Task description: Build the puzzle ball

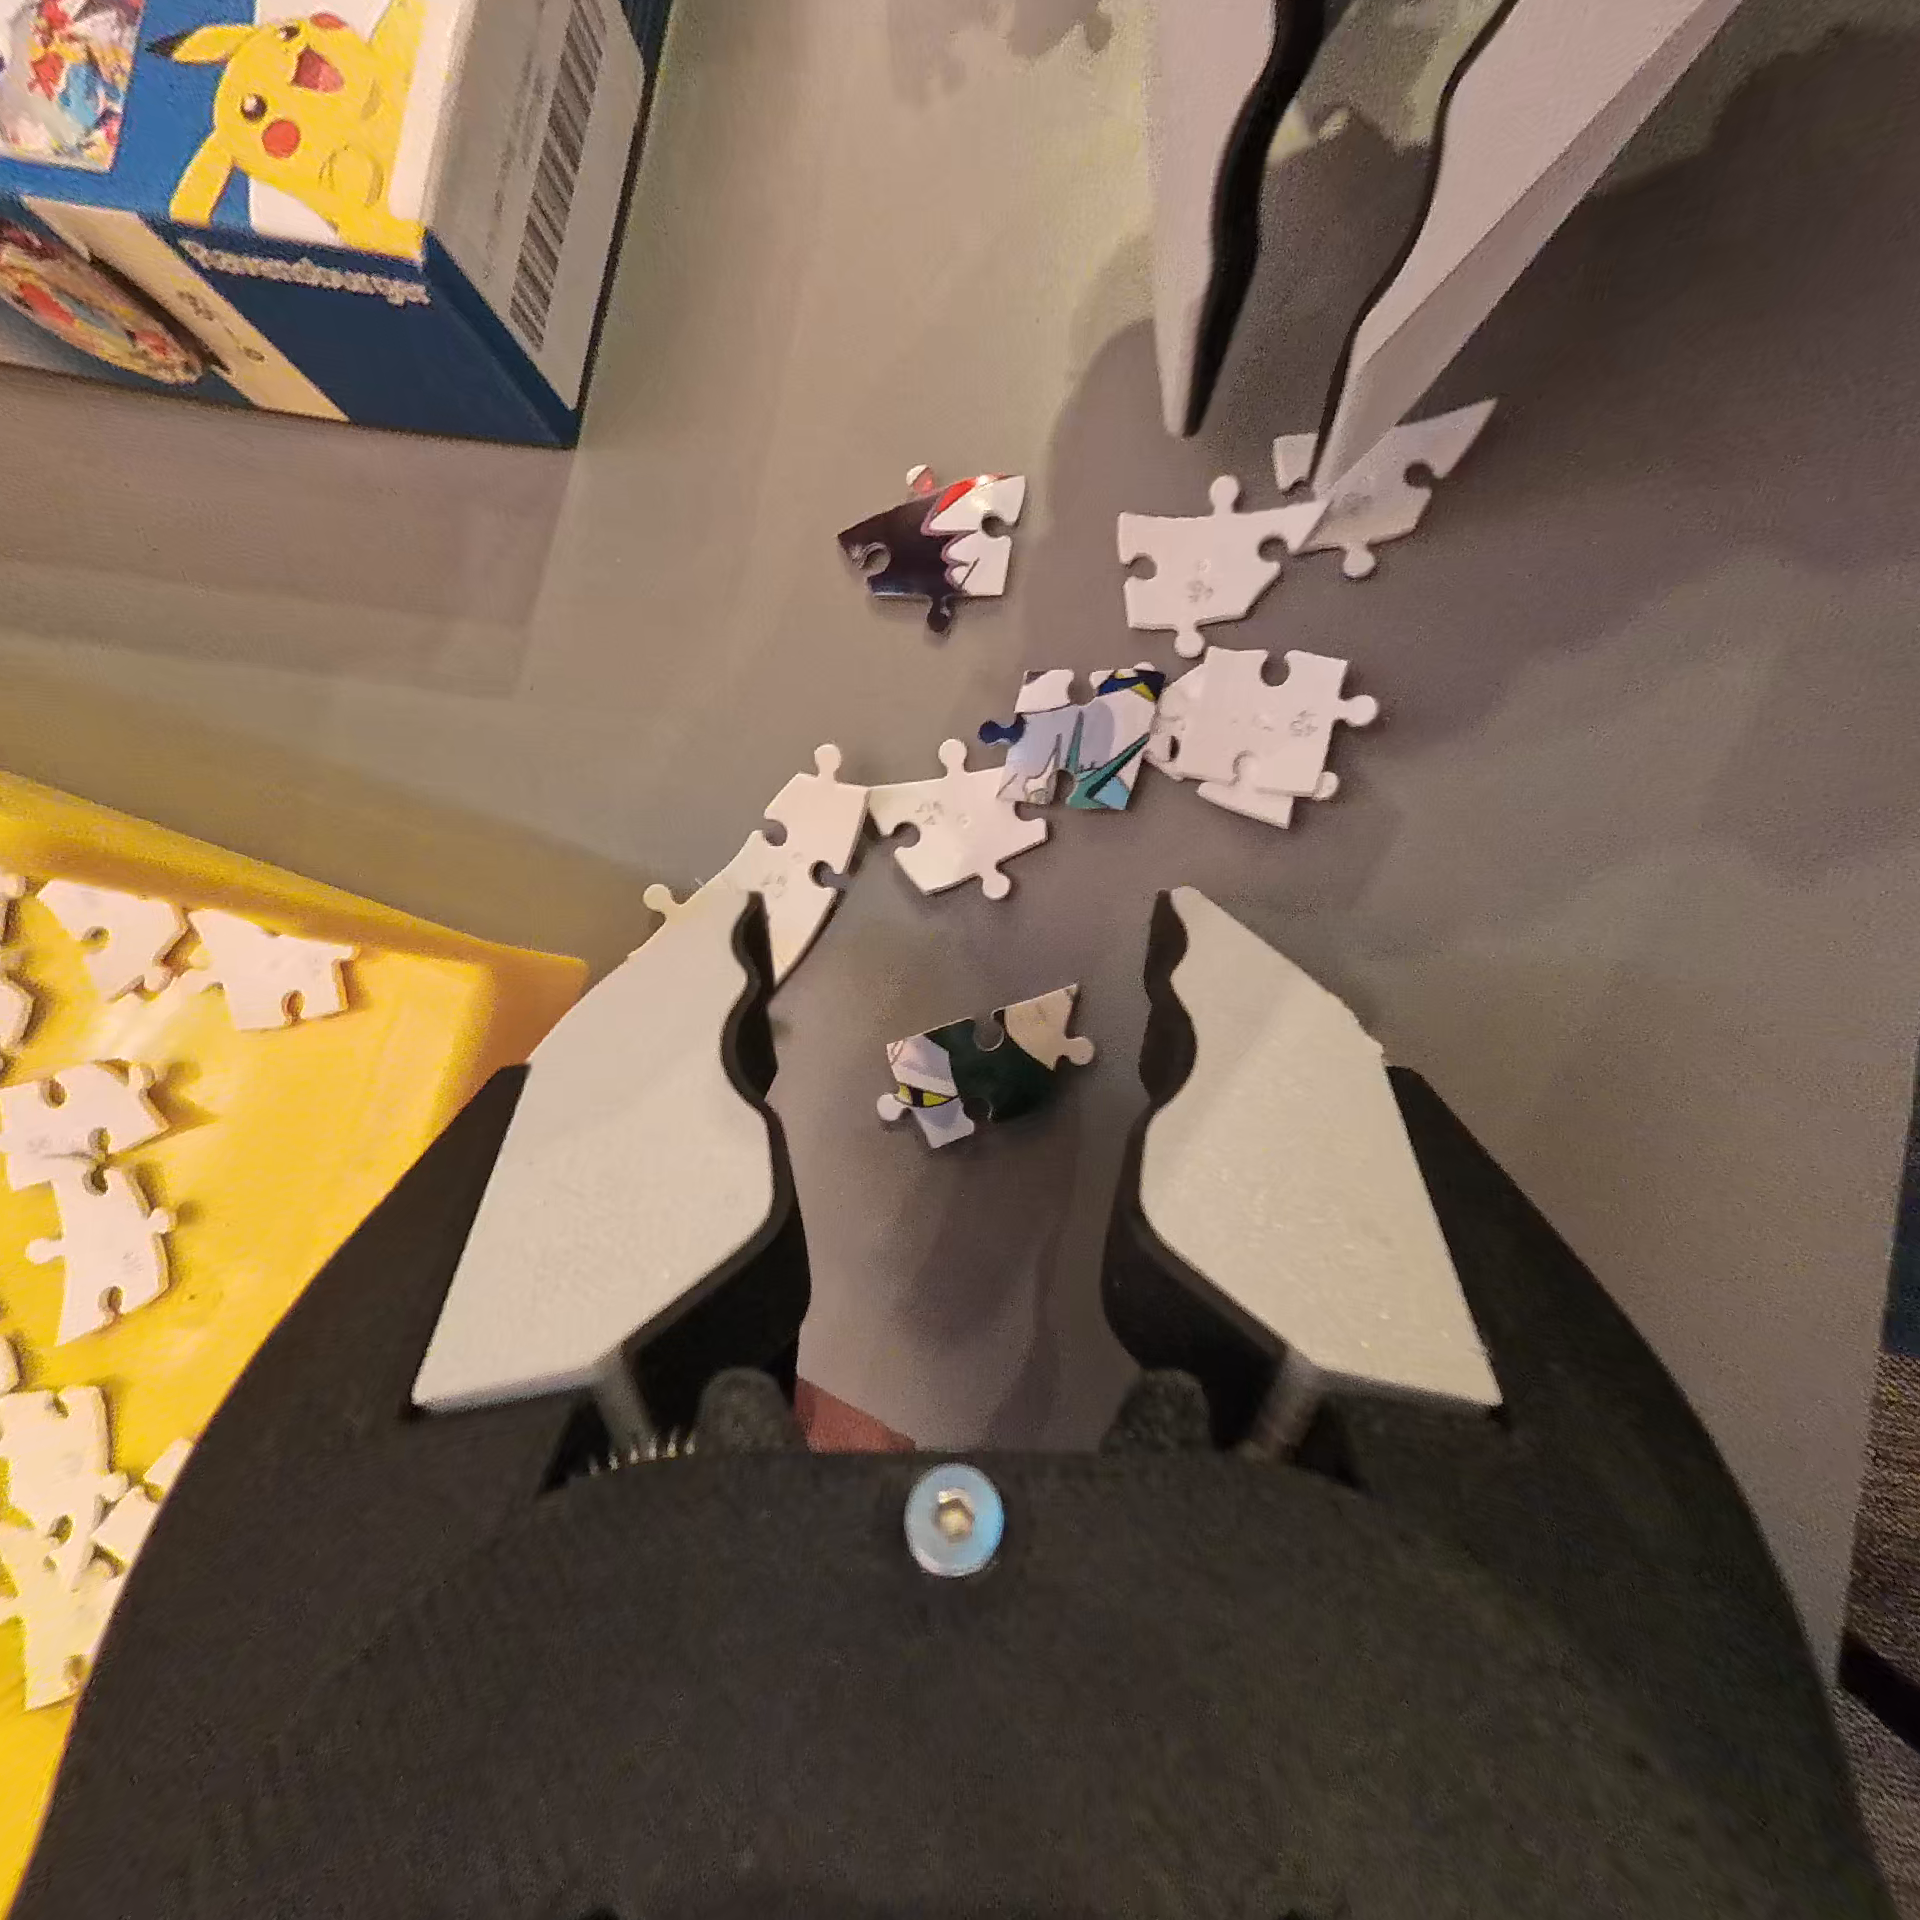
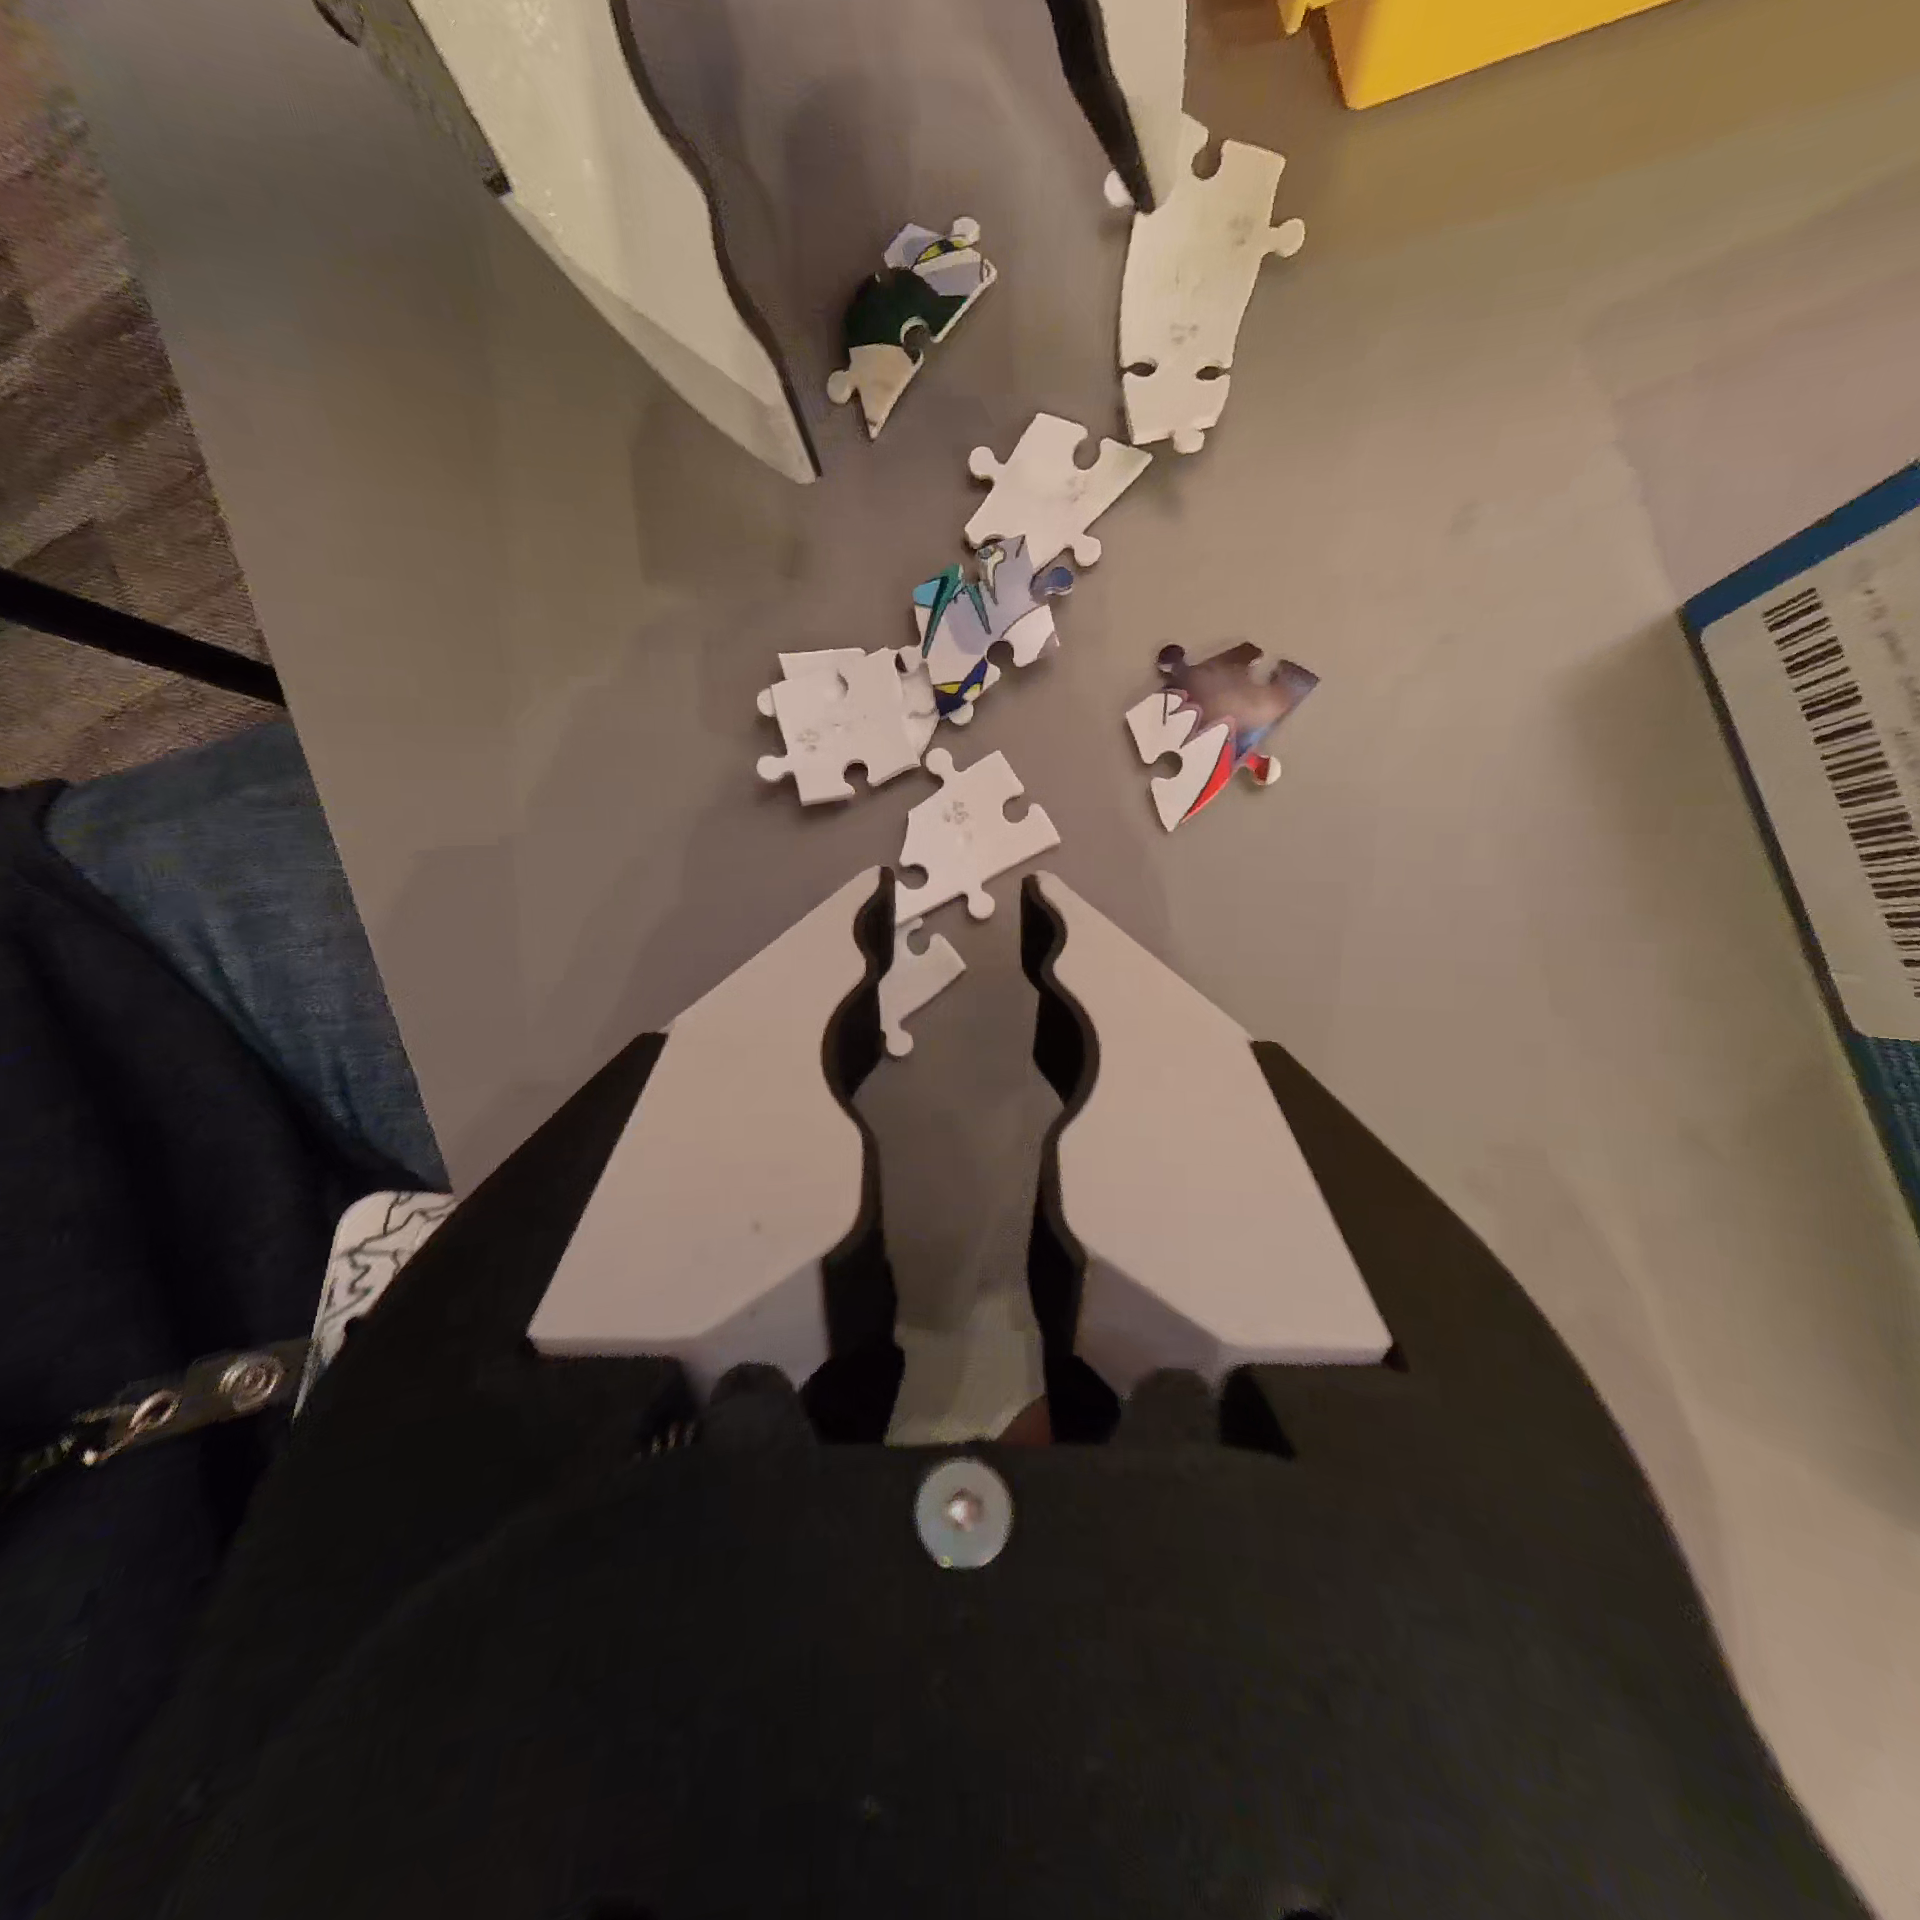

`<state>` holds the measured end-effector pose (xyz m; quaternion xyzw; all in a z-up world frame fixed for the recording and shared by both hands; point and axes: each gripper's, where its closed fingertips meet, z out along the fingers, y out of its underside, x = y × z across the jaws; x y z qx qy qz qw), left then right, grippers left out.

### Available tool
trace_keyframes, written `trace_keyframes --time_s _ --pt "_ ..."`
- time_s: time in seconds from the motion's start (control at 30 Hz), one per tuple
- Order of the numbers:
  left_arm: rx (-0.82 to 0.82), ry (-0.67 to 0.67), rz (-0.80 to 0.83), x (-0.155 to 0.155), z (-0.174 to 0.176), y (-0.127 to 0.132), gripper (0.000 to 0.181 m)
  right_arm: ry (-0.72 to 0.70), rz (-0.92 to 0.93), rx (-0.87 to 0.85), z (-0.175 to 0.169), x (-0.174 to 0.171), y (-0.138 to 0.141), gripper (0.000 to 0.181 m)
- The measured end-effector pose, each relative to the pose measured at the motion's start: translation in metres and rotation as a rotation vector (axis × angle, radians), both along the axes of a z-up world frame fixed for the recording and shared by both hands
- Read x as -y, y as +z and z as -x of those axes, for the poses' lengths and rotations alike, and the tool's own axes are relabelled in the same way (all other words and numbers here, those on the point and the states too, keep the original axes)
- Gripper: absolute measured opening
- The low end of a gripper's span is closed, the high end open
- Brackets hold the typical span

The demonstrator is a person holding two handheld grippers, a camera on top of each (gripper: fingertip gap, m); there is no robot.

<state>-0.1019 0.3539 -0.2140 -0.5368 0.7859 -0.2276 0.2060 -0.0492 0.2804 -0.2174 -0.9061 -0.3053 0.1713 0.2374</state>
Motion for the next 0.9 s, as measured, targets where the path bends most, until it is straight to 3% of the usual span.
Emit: trace_keyframes --time_s 0.13,0.2,0.33,0.37,0.6,0.7,0.77,0.9 --pt "0.008 -0.008 0.008 0.009 -0.002 0.002 0.069 -0.037 -0.011 0.081 0.004 -0.004 -0.015 0.043" --pt "0.01 -0.014 0.009 0.014 -0.002 0.001 0.069 -0.042 -0.04 0.115 0.007 -0.006 -0.016 0.032" --pt "0.017 -0.014 0.018 0.021 0.0 0.001 0.069 -0.063 -0.066 0.111 0.007 -0.009 -0.016 0.027" --pt "0.022 -0.015 0.021 0.023 0.0 0.003 0.069 -0.075 -0.079 0.1 0.006 -0.011 -0.014 0.009" --pt "0.039 -0.034 0.042 0.036 -0.003 0.003 0.068 -0.064 -0.104 0.105 0.002 -0.014 -0.012 0.0" --pt "0.037 -0.037 0.049 0.042 -0.001 0.003 0.068 -0.063 -0.091 0.107 0.006 -0.01 -0.013 0.035" --pt "0.041 -0.042 0.059 0.046 0.0 0.004 0.068 -0.055 -0.088 0.087 0.014 -0.008 -0.014 0.043" --pt "0.037 -0.045 0.068 0.052 0.001 0.001 0.067 -0.077 -0.134 0.117 0.015 -0.015 -0.017 0.028"
